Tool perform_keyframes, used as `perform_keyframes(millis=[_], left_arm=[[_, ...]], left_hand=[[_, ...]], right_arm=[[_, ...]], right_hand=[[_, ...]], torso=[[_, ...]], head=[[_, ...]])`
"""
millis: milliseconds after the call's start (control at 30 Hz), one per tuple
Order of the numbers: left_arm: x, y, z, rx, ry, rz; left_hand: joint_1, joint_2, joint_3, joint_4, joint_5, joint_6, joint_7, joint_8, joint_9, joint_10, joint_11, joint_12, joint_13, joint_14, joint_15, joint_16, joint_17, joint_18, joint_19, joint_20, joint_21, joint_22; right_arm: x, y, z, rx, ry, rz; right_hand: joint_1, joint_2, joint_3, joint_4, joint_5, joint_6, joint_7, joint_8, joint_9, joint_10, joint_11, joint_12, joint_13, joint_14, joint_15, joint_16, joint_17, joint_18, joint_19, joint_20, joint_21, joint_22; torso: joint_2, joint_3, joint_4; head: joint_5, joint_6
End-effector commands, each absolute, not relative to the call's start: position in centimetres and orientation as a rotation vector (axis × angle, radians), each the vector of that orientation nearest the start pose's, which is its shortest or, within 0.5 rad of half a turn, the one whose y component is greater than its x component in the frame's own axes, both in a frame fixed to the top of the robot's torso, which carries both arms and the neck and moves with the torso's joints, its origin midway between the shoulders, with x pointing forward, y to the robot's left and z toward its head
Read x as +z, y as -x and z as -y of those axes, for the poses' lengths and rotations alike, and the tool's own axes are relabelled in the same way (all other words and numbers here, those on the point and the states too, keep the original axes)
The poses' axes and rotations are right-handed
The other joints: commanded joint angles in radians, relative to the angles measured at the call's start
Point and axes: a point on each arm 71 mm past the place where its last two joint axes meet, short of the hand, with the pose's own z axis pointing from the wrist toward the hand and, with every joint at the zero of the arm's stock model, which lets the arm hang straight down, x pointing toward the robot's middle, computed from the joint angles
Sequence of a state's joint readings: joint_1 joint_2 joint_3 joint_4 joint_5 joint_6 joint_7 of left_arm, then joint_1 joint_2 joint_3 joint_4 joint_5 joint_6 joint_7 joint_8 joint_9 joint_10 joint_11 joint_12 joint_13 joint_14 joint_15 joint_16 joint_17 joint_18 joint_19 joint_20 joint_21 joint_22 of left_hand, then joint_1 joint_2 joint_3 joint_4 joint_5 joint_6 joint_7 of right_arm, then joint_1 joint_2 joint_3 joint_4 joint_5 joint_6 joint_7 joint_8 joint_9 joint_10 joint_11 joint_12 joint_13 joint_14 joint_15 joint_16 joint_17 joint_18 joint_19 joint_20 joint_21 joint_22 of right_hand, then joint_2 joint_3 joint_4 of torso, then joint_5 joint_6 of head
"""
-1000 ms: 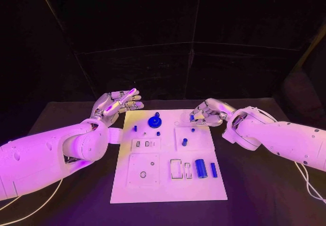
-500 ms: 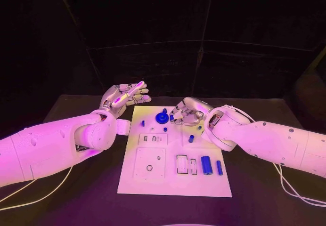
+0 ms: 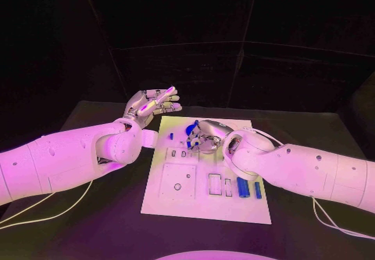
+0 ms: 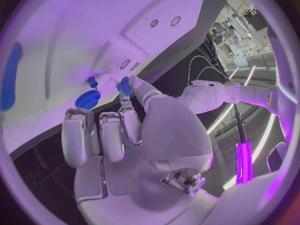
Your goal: Assemble the parts on the task board
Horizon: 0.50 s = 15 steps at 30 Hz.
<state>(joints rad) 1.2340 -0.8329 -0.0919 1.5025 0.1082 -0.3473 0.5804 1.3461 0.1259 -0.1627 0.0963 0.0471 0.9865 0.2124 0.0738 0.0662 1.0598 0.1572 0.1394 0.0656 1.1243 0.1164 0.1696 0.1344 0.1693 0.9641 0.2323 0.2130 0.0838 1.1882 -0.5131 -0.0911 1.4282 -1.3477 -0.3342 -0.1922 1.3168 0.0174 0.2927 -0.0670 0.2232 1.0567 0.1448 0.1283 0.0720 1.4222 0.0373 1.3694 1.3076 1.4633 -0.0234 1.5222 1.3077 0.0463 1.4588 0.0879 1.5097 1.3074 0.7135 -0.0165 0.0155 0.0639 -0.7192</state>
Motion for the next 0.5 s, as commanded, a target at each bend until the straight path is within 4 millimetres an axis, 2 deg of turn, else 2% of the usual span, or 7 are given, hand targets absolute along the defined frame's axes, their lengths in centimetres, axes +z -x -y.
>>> perform_keyframes(millis=[33,500], left_arm=[[-17.01,-49.53,-21.62,-1.603,1.107,-1.222],[-17.03,-49.58,-21.57,-1.603,1.107,-1.222]], left_hand=[[-0.001,0.008,0.0,-0.003,0.005,0.007,0.0,-0.004,0.0,0.008,0.002,-0.004,0.001,0.009,0.0,0.001,0.002,0.016,0.008,-0.001,0.0,-0.001],[-0.001,0.008,-0.001,-0.003,0.005,0.007,-0.001,-0.004,0.0,0.009,0.002,-0.005,0.001,0.009,0.0,0.0,0.002,0.016,0.009,-0.001,0.0,-0.001]], right_arm=[[-21.27,-47.32,5.81,0.796,0.2,-1.768],[-22.2,-46.79,5.12,0.796,0.228,-1.781]], right_hand=[[-0.005,0.0,0.017,0.01,-0.002,0.029,-0.024,0.012,0.018,-0.002,0.001,0.002,0.049,0.083,-0.006,-0.001,0.147,-0.013,0.006,-0.004,0.003,0.124],[-0.008,-0.002,0.018,0.01,-0.006,0.028,-0.024,0.011,0.018,-0.002,0.001,0.002,0.049,0.083,-0.006,-0.001,0.146,-0.013,0.005,-0.003,0.003,0.123]], torso=[[0.0,0.001,-0.0011],[-0.002,0.0013,-0.0006]], head=[[0.005,-0.007],[0.012,-0.01]])
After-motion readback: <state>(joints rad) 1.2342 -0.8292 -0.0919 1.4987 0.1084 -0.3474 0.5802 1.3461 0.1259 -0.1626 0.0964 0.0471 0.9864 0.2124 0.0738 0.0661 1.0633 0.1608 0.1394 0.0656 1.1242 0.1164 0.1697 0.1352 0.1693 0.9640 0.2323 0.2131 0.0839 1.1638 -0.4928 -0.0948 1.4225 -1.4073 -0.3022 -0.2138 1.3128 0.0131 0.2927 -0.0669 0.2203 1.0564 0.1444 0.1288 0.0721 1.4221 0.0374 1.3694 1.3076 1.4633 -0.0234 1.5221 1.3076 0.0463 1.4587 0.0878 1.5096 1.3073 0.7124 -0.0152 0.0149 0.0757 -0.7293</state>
